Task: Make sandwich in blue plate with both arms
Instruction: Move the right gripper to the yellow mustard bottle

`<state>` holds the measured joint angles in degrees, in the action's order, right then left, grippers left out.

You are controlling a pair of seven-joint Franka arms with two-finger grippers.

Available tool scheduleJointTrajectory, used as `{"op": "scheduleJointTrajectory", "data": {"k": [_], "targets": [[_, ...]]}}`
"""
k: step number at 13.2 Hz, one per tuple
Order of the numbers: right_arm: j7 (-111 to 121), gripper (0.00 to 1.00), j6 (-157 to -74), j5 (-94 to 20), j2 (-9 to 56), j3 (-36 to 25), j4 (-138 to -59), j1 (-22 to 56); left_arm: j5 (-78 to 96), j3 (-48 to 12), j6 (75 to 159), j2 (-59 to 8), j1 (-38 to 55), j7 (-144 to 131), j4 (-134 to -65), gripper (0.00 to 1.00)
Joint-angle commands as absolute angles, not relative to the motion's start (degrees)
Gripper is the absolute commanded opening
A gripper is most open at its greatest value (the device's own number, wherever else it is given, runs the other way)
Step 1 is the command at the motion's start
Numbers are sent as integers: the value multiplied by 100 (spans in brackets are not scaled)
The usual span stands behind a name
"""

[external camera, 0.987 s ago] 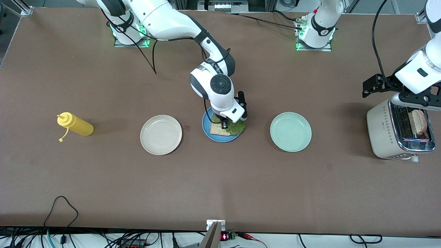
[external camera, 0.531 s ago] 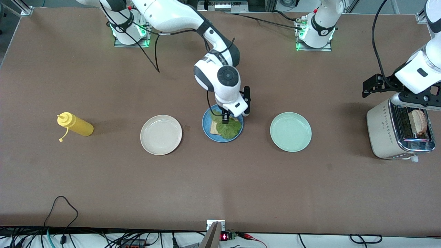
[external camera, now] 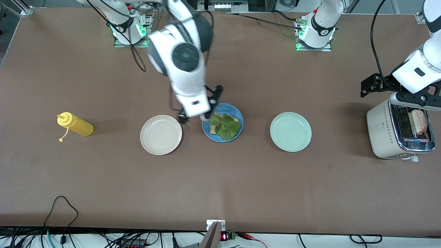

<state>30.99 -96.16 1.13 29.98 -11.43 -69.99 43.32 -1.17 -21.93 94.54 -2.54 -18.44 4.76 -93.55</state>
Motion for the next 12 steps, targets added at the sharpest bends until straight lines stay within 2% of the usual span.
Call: {"op": "scheduleJointTrajectory", "data": {"k": [1, 4, 7, 9, 12], "targets": [[3714, 100, -9597, 141, 2375, -1607, -7557, 3958, -35, -2232, 9387, -149, -1916, 598, -9378, 100], [4795, 100, -10043, -305, 1848, -1600, -8267, 2702, -44, -2232, 9387, -149, -1916, 598, -9378, 100], [6671, 100, -10616, -1586, 1591, -1600, -9130, 1341, -35, -2232, 9387, -149, -1916, 598, -9378, 100], [8325, 100, -10504, -2571, 1722, -1608, -9193, 452, -35, -2232, 9387, -149, -1916, 598, -9378, 100], [9682, 100, -9881, -3294, 1784, -1608, -9246, -411, -44, -2232, 9387, -141, -1907, 598, -9369, 100]]}}
